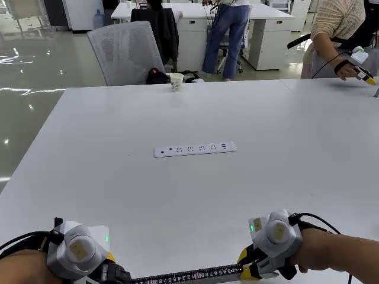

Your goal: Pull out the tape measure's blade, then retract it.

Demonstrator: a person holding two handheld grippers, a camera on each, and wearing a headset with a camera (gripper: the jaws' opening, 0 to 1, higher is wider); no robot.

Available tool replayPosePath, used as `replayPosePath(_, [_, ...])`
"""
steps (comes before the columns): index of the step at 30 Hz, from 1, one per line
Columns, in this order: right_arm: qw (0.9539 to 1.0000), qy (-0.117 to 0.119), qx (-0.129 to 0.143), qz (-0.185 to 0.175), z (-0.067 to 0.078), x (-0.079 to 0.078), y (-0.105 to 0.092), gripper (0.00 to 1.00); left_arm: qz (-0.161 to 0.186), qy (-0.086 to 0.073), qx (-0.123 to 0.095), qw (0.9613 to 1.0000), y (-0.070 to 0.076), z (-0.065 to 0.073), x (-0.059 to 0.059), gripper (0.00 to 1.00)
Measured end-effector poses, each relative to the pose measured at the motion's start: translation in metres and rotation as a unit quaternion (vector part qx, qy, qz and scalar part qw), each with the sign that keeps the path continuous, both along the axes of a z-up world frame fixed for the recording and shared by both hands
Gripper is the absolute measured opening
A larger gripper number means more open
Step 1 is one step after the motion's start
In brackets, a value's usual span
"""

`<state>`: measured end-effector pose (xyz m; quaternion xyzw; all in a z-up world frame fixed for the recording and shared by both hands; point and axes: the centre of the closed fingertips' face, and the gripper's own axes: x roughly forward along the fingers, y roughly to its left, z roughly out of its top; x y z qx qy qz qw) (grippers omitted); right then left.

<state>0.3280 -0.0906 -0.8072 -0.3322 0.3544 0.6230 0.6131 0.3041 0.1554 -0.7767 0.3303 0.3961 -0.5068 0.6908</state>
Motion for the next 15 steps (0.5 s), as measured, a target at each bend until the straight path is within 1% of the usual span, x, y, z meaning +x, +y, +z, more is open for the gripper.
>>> replayPosePath(10, [1.0, 0.0, 0.002, -0.002, 0.0, -0.0001, 0.0002, 0.1, 0.005, 0.0, -0.003, 1.0, -0.0004, -0.0001, 0.0004, 0.32])
replayPosePath(13, [1.0, -0.002, -0.001, 0.002, -0.0001, -0.0002, 0.0005, 0.11, 0.006, 0.001, 0.0, 1.0, -0.0006, -0.0003, 0.0005, 0.33])
replayPosePath(15, [1.0, -0.002, -0.002, 0.003, -0.0003, -0.0001, 0.0007, 0.11, 0.009, 0.002, -0.001, 1.0, -0.0008, -0.0001, 0.0006, 0.33])
